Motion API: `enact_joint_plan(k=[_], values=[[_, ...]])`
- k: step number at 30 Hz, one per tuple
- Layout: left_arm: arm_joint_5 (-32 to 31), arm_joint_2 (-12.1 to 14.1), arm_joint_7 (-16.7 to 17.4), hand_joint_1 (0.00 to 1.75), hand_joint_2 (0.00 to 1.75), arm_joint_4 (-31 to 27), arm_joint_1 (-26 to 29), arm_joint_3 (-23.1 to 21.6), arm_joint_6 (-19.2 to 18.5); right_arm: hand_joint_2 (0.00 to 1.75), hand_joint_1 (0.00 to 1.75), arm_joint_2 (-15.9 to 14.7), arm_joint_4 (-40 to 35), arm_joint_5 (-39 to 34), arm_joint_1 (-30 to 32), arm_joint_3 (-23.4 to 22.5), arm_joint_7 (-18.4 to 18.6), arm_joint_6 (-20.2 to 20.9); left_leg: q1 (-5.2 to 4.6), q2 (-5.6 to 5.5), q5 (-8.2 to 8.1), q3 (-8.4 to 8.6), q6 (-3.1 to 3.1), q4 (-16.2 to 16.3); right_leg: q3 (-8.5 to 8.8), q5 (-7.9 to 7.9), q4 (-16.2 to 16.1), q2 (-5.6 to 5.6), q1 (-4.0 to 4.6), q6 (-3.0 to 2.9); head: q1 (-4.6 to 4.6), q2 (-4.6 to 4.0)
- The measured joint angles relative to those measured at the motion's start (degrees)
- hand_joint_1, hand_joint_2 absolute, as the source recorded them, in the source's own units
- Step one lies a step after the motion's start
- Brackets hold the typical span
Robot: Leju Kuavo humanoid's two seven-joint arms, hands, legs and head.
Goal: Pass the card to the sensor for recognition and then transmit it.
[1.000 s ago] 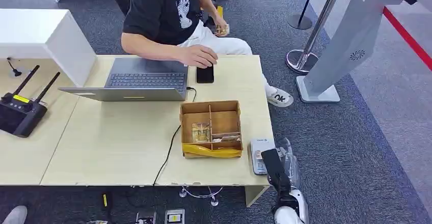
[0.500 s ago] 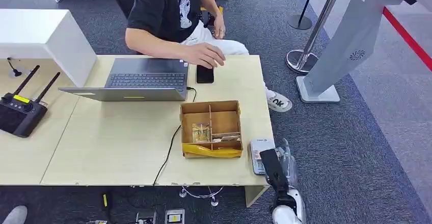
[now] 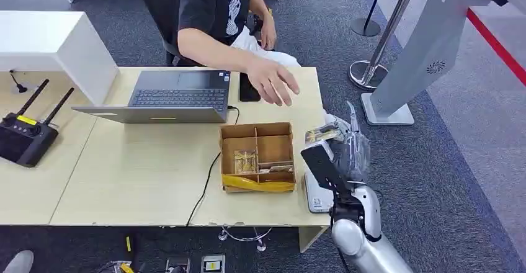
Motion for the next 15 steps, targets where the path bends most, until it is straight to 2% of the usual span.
enact_joint_plan(k=[3, 6, 10, 15], values=[[-0.92, -0.22, 0.68, 0.00, 1.75, 0.35, -0.52, -0.44, -0.39, 1.75, 1.75, -0.02, -2.46, 3.00, -1.82, 0.02, 0.70, 1.80, -0.02, 0.05, 0.00, -0.02, 0.00, 0.00, -0.05, 0.03, 0.01, 0.06, -0.01, -0.01, -0.02, 0.00], [-2.17, -0.40, 2.10, 0.00, 1.75, 0.74, -1.81, -1.12, -0.96, 1.75, 1.75, 0.00, -4.57, 6.72, -5.74, 0.24, 4.42, 6.83, -0.02, 0.04, 0.01, -0.03, 0.01, 0.00, -0.04, 0.06, 0.01, 0.05, -0.01, 0.01, 0.00, 0.00], [-3.83, -1.05, 4.35, 0.00, 1.75, 1.14, -3.39, -1.77, -1.29, 1.75, 1.75, 0.42, -4.90, 8.09, -11.27, 1.62, 8.48, 13.32, -0.02, 0.03, 0.09, -0.02, 0.04, 0.00, -0.03, 0.11, 0.01, 0.04, -0.01, 0.01, -0.02, 0.00], [-5.45, -1.68, 5.99, 0.00, 1.75, 1.53, -4.74, -2.75, -1.49, 1.75, 1.75, 0.81, -4.75, 8.59, -14.70, 3.37, 10.78, 15.85, -0.02, 0.02, 0.10, -0.04, 0.02, 0.00, -0.05, 0.13, 0.01, 0.03, -0.01, 0.02, 0.00, 0.00]])
